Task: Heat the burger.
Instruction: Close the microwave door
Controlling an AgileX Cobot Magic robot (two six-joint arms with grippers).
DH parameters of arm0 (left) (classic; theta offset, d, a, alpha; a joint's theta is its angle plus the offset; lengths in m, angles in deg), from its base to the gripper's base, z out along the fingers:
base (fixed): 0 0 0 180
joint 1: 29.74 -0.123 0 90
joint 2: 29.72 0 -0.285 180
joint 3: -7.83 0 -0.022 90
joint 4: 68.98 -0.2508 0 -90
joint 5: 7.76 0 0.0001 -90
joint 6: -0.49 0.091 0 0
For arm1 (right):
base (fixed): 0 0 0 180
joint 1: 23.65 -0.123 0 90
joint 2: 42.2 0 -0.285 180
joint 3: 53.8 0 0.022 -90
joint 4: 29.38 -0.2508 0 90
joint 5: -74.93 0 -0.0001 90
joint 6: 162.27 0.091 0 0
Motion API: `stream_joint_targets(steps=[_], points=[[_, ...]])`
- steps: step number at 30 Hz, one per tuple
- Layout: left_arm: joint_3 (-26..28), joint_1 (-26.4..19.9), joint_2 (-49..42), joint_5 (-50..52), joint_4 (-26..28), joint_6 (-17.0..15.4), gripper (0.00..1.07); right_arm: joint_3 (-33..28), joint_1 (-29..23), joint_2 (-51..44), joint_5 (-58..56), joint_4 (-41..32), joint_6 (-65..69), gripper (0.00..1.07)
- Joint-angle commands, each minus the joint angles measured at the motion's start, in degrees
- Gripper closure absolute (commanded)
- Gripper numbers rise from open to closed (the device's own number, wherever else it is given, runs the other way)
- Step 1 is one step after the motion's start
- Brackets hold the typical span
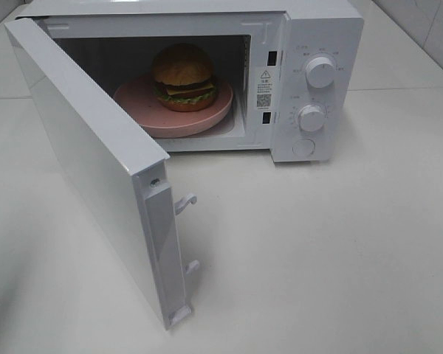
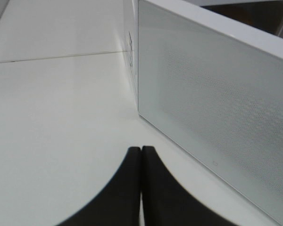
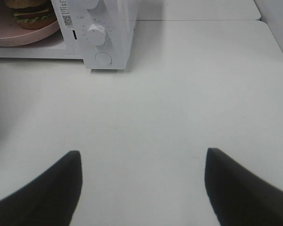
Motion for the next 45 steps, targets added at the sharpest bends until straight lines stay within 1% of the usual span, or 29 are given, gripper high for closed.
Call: stream_joint_targets(steps=[1, 2, 3, 5, 6, 7, 8, 9, 10, 11, 13, 14, 15, 16, 17, 18, 19, 22, 23, 25, 27, 28, 36, 38, 39, 40, 41, 43, 45], points=[[-0.23, 0.29, 9.45, 5.56, 9.51, 9.63, 1.07, -0.11, 0.17, -1.15, 0.69, 0.00, -0.69, 0.37], [-0.23, 0.29, 11.69, 6.65, 11.75, 12.15, 1.07, -0.11, 0.17, -1.15, 0.69, 0.00, -0.69, 0.37], [-0.23, 0.29, 11.69, 6.65, 11.75, 12.15, 1.07, -0.11, 0.17, -1.15, 0.69, 0.00, -0.69, 0.37], [-0.06, 0.29, 19.37, 9.80, 20.80, 22.40, 1.07, -0.11, 0.17, -1.15, 0.69, 0.00, -0.69, 0.37], [-0.06, 0.29, 19.37, 9.80, 20.80, 22.40, 1.07, -0.11, 0.17, -1.15, 0.69, 0.00, -0.69, 0.37], [0.11, 0.29, 21.43, 10.08, 23.38, 24.98, 1.07, -0.11, 0.17, -1.15, 0.69, 0.00, -0.69, 0.37], [0.11, 0.29, 21.43, 10.08, 23.38, 24.98, 1.07, -0.11, 0.17, -1.15, 0.69, 0.00, -0.69, 0.37], [0.46, 0.29, 24.69, 10.31, 28.71, 29.62, 1.07, -0.11, 0.17, -1.15, 0.69, 0.00, -0.69, 0.37], [0.69, 0.29, 26.41, 10.31, 31.05, 31.80, 1.07, -0.11, 0.17, -1.15, 0.69, 0.00, -0.69, 0.37], [0.69, 0.29, 26.41, 10.31, 31.05, 31.80, 1.07, -0.11, 0.17, -1.15, 0.69, 0.00, -0.69, 0.37], [1.78, 0.29, 31.68, 10.26, 39.71, 41.14, 1.07, -0.11, 0.17, -1.15, 0.69, 0.00, -0.69, 0.37], [1.78, 0.29, 31.68, 10.26, 39.71, 41.14, 1.07, -0.11, 0.17, -1.15, 0.69, 0.00, -0.69, 0.37], [2.06, 0.29, 32.83, 10.20, 41.42, 42.80, 1.07, -0.11, 0.17, -1.15, 0.69, 0.00, -0.69, 0.37], [2.69, 0.29, 34.61, 10.03, 45.32, 46.87, 1.07, -0.11, 0.17, -1.15, 0.69, 0.00, -0.69, 0.37], [2.69, 0.29, 34.61, 10.03, 45.32, 46.87, 1.07, -0.11, 0.17, -1.15, 0.69, 0.00, -0.69, 0.37], [2.81, 0.29, 35.52, 9.85, 47.04, 48.36, 1.07, -0.11, 0.17, -1.15, 0.69, 0.00, -0.69, 0.37], [3.09, 0.29, 36.96, 9.85, 49.73, 51.34, 1.07, -0.11, 0.17, -1.15, 0.69, 0.00, -0.69, 0.37], [3.27, 0.29, 37.64, 9.85, 50.99, 52.43, 1.07, -0.11, 0.17, -1.15, 0.69, 0.00, -0.69, 0.37], [3.38, 0.29, 38.90, 9.34, 52.48, 53.74, 1.07, -0.11, 0.17, -1.15, 0.69, 0.00, -0.69, 0.37], [3.38, 0.29, 39.53, 8.77, 53.00, 54.09, 1.07, -0.11, 0.17, -1.15, 0.69, 0.00, -0.69, 0.37], [3.38, 0.29, 41.31, 7.16, 54.32, 56.61, 1.07, -0.11, 0.17, -1.15, 0.69, 0.00, -0.69, 0.37], [3.38, 0.29, 41.31, 7.16, 54.32, 56.61, 1.07, -0.11, 0.17, -1.15, 0.69, 0.00, -0.69, 0.37], [4.24, 0.86, 43.54, 6.47, 59.93, 61.71, 1.07, -0.11, 0.17, -1.15, 0.69, 0.00, -0.69, 0.37], [5.39, 3.95, 44.92, 7.79, 60.10, 62.51, 1.07, -0.11, 0.17, -1.15, 0.69, 0.00, -0.69, 0.37], [5.39, 3.95, 44.92, 7.79, 60.10, 62.51, 1.07, -0.11, 0.17, -1.15, 0.69, 0.00, -0.69, 0.37], [6.59, 7.33, 46.18, 9.74, 60.05, 62.51, 1.07, -0.11, 0.17, -1.15, 0.69, 0.00, -0.69, 0.37], [6.59, 7.33, 46.18, 9.74, 60.05, 62.51, 1.07, -0.11, 0.17, -1.15, 0.69, 0.00, -0.69, 0.37], [8.19, 11.97, 48.53, 14.90, 60.10, 62.22, 1.07, -0.11, 0.17, -1.15, 0.69, 0.00, -0.69, 0.37], [8.77, 13.06, 49.22, 16.50, 60.10, 62.22, 1.07, -0.11, 0.17, -1.15, 0.69, 0.00, -0.69, 0.37]])
